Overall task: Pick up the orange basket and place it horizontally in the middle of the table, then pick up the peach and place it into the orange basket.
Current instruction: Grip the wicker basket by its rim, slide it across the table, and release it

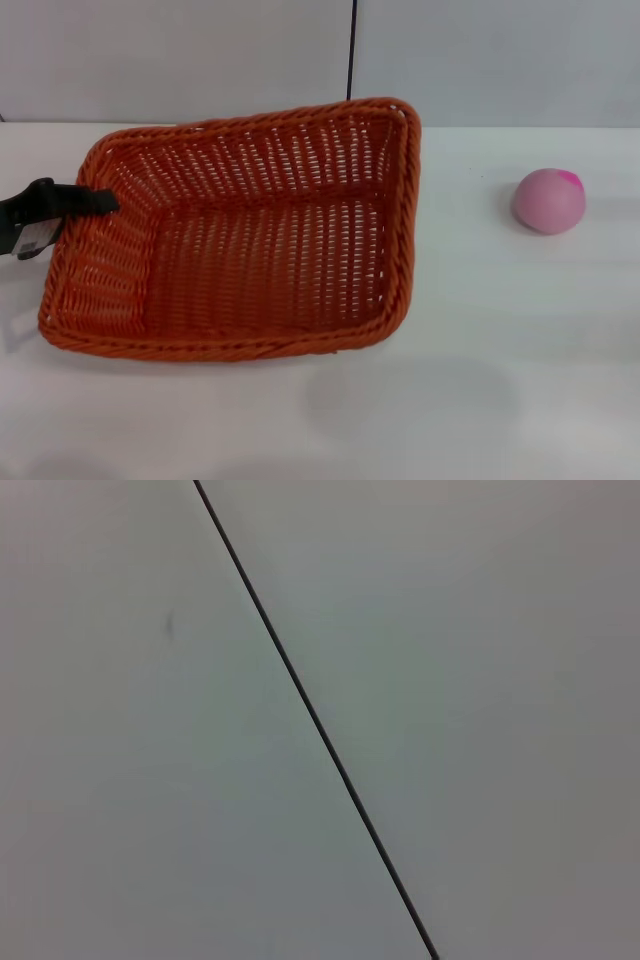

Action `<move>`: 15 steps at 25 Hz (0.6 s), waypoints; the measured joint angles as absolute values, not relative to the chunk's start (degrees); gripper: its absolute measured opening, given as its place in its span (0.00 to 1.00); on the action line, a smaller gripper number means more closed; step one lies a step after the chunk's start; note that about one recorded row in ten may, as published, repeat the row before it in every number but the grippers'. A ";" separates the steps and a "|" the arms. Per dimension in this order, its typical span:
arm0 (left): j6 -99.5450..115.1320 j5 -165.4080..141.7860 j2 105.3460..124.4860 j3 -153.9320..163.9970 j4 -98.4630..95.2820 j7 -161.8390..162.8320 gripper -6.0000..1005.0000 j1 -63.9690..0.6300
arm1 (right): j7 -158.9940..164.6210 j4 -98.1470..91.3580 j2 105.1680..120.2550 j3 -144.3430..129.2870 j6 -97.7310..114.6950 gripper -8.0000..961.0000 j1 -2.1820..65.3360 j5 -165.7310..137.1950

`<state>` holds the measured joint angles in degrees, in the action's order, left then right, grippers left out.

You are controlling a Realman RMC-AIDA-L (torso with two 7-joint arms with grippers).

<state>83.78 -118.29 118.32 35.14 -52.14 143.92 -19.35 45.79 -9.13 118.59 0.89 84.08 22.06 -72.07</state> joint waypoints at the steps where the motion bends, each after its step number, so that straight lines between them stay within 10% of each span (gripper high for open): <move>1: 83.78 -118.29 118.32 35.14 -52.14 143.92 0.18 -19.35 | 45.79 -9.13 118.59 0.89 84.08 0.68 22.06 -72.07; 15: 82.54 -117.95 118.32 35.32 -51.44 143.33 0.18 -17.69 | 45.85 -8.91 118.56 0.88 83.42 0.68 22.06 -72.13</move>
<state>82.54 -117.95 118.32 35.32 -51.44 143.33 -17.69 45.85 -8.91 118.56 0.88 83.42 22.06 -72.13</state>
